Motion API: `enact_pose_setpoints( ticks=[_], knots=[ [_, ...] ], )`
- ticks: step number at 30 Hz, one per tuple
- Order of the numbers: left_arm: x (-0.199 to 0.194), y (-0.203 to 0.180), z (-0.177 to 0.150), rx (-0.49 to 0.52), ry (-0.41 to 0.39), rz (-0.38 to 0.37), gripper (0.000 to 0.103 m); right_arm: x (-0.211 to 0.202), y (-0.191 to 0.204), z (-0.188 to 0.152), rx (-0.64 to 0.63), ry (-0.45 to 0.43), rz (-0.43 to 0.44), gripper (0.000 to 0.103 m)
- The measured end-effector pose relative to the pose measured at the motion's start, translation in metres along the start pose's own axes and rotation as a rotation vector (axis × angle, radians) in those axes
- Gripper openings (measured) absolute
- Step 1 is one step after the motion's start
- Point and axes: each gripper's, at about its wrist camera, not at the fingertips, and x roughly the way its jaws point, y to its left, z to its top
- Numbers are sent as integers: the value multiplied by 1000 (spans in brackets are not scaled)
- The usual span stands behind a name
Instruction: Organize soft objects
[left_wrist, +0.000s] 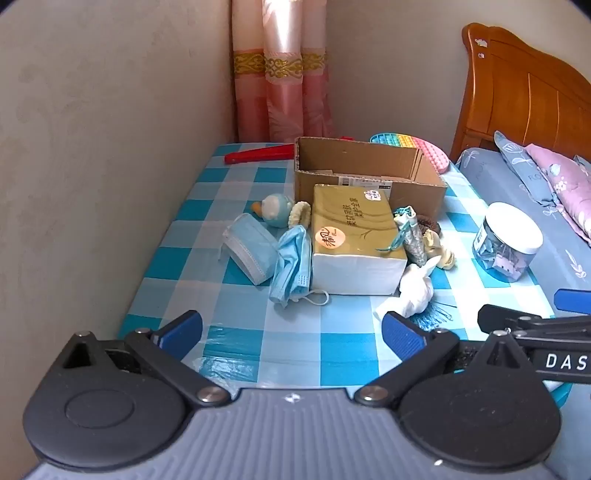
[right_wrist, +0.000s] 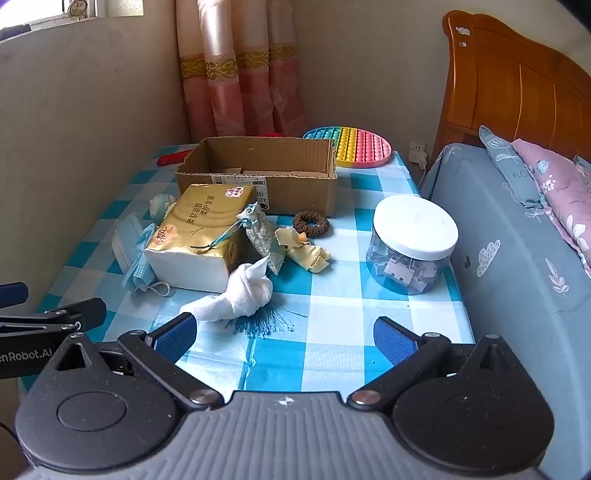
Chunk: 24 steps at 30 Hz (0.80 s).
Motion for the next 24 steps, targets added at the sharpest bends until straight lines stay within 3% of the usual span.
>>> enact_pose_setpoints(
  ticks=[24],
  knots=[
    [-7,2,2,-3,-20,6,102,-4,3,1,-2,-9,0,103]
  ],
)
